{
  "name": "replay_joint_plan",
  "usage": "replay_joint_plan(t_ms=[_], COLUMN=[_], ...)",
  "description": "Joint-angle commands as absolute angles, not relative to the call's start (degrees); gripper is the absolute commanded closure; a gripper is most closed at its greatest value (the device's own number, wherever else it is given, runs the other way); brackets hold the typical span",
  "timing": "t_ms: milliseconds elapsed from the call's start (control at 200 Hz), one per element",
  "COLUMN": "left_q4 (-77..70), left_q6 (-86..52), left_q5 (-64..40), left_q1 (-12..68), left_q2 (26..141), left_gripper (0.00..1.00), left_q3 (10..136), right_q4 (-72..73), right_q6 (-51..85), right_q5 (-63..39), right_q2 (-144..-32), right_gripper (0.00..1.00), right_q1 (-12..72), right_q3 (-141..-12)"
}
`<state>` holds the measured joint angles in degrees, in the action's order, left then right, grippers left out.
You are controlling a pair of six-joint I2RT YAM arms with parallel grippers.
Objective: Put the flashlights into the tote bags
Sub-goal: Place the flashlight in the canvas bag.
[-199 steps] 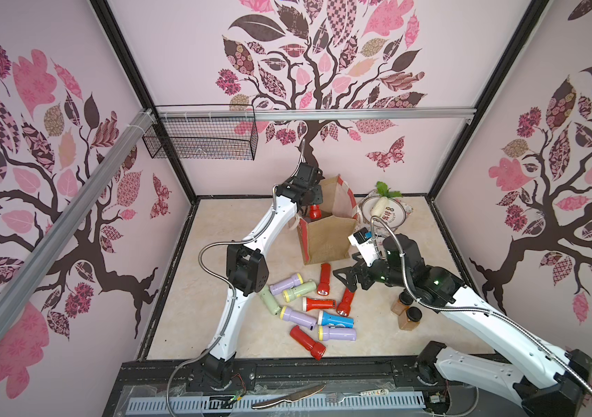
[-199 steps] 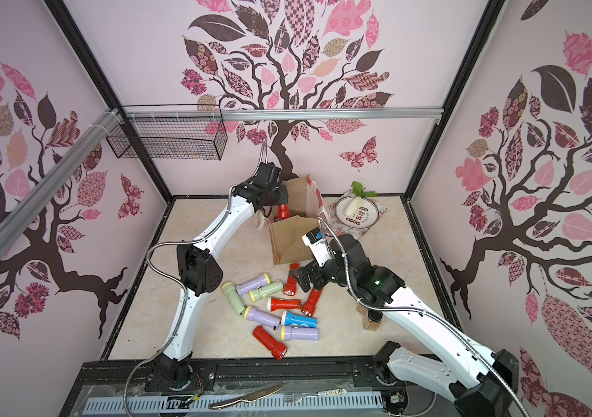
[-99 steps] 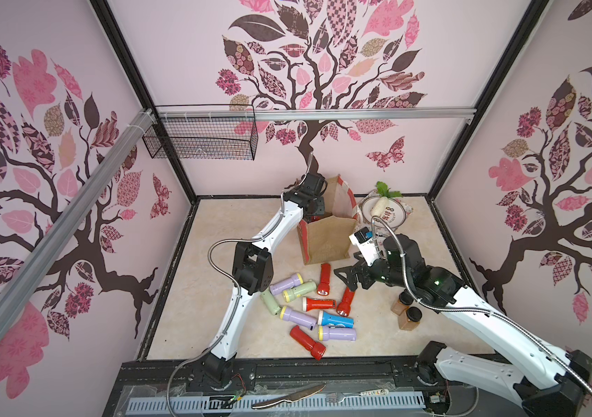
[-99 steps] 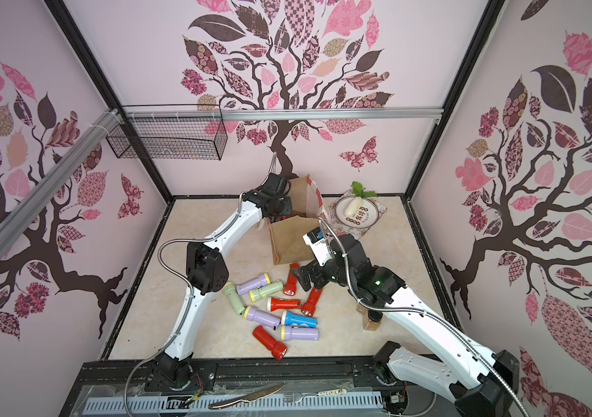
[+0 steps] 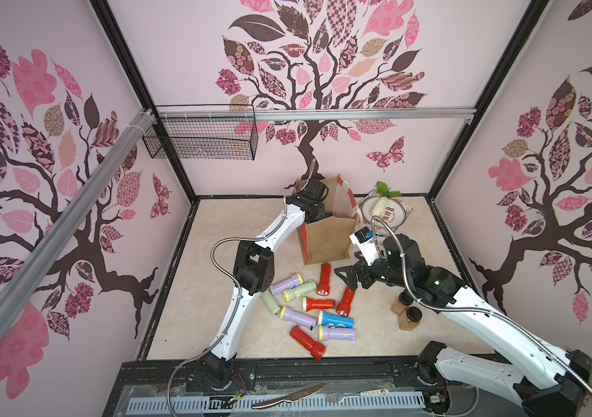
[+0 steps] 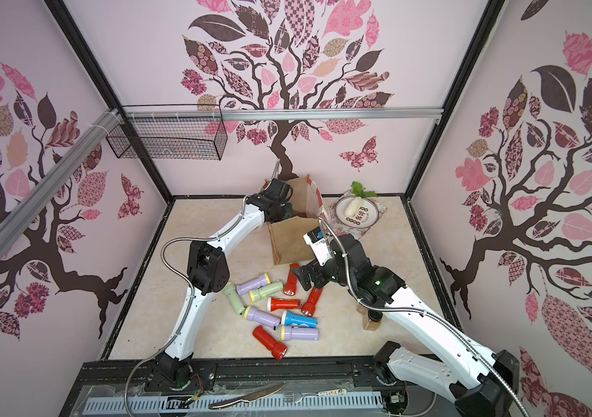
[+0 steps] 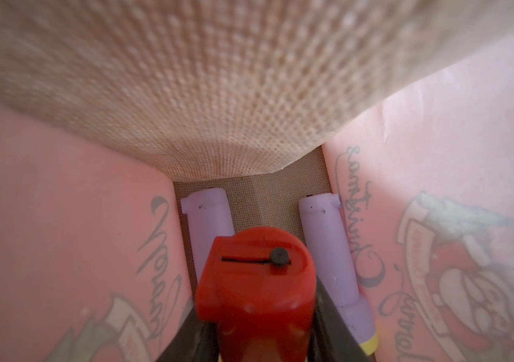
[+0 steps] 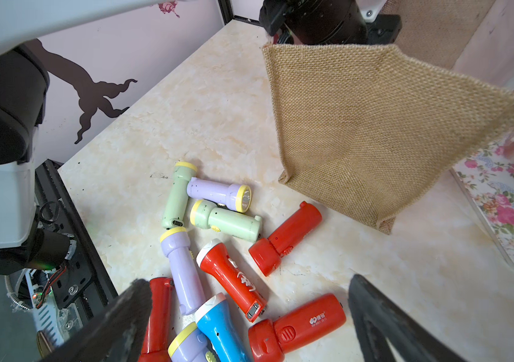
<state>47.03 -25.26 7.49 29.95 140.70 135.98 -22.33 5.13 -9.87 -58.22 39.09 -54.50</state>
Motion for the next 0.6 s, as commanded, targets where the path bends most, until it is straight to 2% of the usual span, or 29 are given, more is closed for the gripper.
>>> replay_joint_plan(t_ms=[0, 200, 365, 595], left_q4=[44.93, 44.19, 43.85, 43.86], left_q6=[-24.47, -24.07, -24.04, -24.08], left_q5=[7.92, 7.38, 6.47, 5.36], left_q1=[30.16, 30.14, 30.12, 30.14], left_q2=[137.65, 135.59, 133.41, 129.79], left_gripper=[0.7, 0.53, 0.34, 0.27], left_q3=[134.23, 134.03, 133.99, 134.37], right_q4=[-22.96, -23.2, -23.62, -24.08], right_q6=[4.54, 4.57, 4.88, 5.01], right_q5=[-8.89, -7.49, -6.8, -6.11], right_q2=[-57.84, -57.57, -57.86, -58.2], right_gripper=[0.0, 0.0, 0.0, 0.0], right_q1=[39.21, 39.21, 39.2, 39.23], right_q3=[-57.14, -57.4, -58.08, -58.83])
